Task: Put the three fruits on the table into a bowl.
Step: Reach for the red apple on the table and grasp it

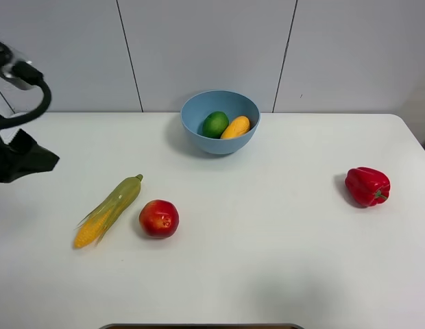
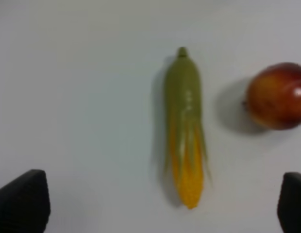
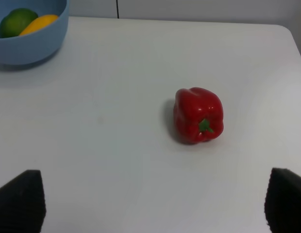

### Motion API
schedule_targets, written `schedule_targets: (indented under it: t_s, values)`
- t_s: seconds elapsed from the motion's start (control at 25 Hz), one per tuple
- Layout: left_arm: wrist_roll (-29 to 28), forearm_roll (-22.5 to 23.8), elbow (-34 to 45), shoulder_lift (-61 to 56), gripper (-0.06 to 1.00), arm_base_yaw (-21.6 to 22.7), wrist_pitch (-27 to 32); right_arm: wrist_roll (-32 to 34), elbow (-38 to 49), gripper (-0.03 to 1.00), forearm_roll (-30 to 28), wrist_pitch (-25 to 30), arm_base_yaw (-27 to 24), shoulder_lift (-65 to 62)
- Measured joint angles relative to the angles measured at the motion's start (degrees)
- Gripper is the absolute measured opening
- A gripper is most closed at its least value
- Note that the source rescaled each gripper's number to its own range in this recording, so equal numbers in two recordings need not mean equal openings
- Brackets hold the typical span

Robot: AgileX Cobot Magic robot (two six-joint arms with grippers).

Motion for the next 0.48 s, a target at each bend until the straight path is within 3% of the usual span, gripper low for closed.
schedule_targets:
  t_s: [0.2, 0.48]
  values:
    - [0.0, 0.18, -2.52, 6.82, 0.92, -8.07, -0.01, 0.0, 0.0, 0.94, 0.0, 0.0, 0.0, 0.0]
    - [0.11, 0.58, -3.23, 15.35, 0.92, -12.65, -0.3, 0.0, 0.0, 0.94, 0.0, 0.0, 0.0, 0.0]
